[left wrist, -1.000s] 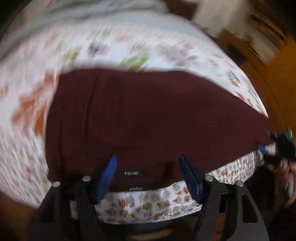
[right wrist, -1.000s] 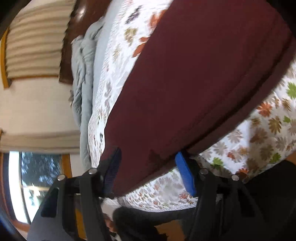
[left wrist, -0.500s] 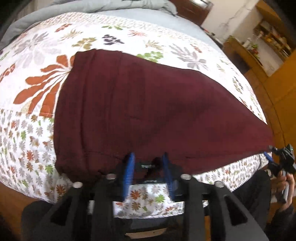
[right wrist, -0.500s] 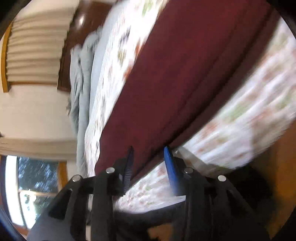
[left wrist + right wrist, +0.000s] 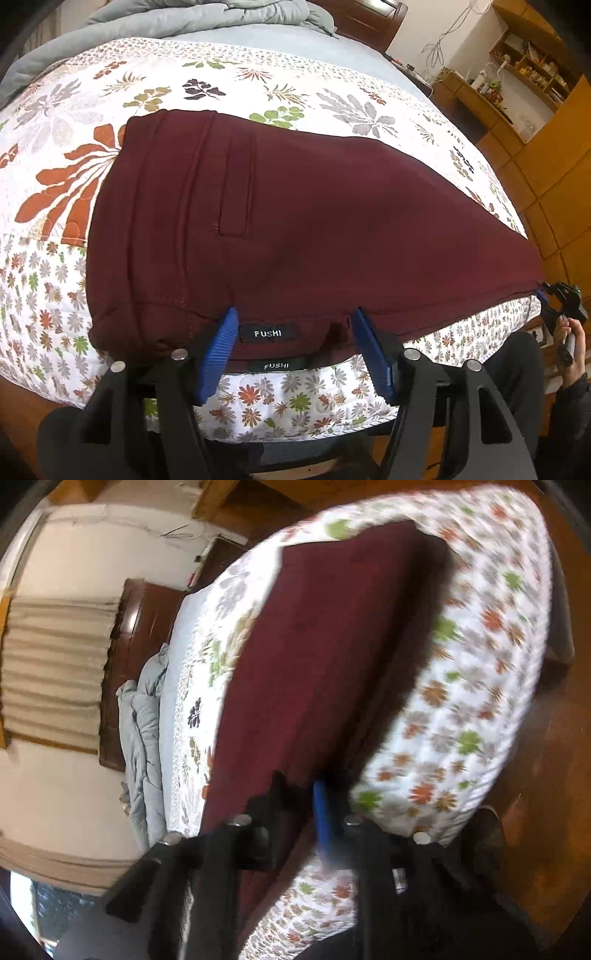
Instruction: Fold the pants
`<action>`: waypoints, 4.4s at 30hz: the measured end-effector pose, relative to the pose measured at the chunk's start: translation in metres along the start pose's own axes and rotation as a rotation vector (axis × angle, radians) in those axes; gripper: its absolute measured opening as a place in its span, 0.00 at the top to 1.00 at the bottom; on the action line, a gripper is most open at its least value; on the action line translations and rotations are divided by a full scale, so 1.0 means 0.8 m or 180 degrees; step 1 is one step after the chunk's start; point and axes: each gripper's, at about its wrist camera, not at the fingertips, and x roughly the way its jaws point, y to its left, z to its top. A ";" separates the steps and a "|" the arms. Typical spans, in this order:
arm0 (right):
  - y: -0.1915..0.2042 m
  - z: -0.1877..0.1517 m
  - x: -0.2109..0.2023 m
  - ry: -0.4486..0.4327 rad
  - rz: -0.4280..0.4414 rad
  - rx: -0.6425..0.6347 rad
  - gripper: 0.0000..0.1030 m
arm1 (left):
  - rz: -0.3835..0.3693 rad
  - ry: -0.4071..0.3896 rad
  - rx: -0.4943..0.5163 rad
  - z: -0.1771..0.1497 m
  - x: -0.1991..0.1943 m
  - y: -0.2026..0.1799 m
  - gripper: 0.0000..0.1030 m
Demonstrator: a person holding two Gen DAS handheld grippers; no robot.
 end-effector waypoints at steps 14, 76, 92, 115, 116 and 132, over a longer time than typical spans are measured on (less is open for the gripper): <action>-0.055 0.064 -0.070 -0.0542 0.0542 0.0200 0.35 | -0.0164 -0.0122 -0.0037 -0.003 -0.004 0.006 0.33; 0.368 -0.102 -0.047 -0.0810 -0.0442 -0.3143 0.84 | -0.0443 -0.0406 -0.0011 -0.008 -0.033 0.003 0.23; 0.430 -0.278 0.076 -0.0380 -0.0798 -0.4322 0.84 | -0.0622 -0.0617 0.0016 -0.015 -0.058 0.005 0.23; 0.246 -0.558 0.222 -0.0473 -0.1864 -0.7467 0.84 | -0.0417 -0.0449 -0.0216 0.002 -0.072 0.006 0.23; 0.246 -0.558 0.223 -0.0459 -0.1875 -0.7474 0.83 | -0.0432 -0.0438 -0.0262 0.007 -0.075 0.007 0.23; 0.230 -0.566 0.232 -0.0290 -0.1924 -0.7547 0.79 | 0.0482 -0.0390 0.0118 0.025 -0.090 -0.042 0.23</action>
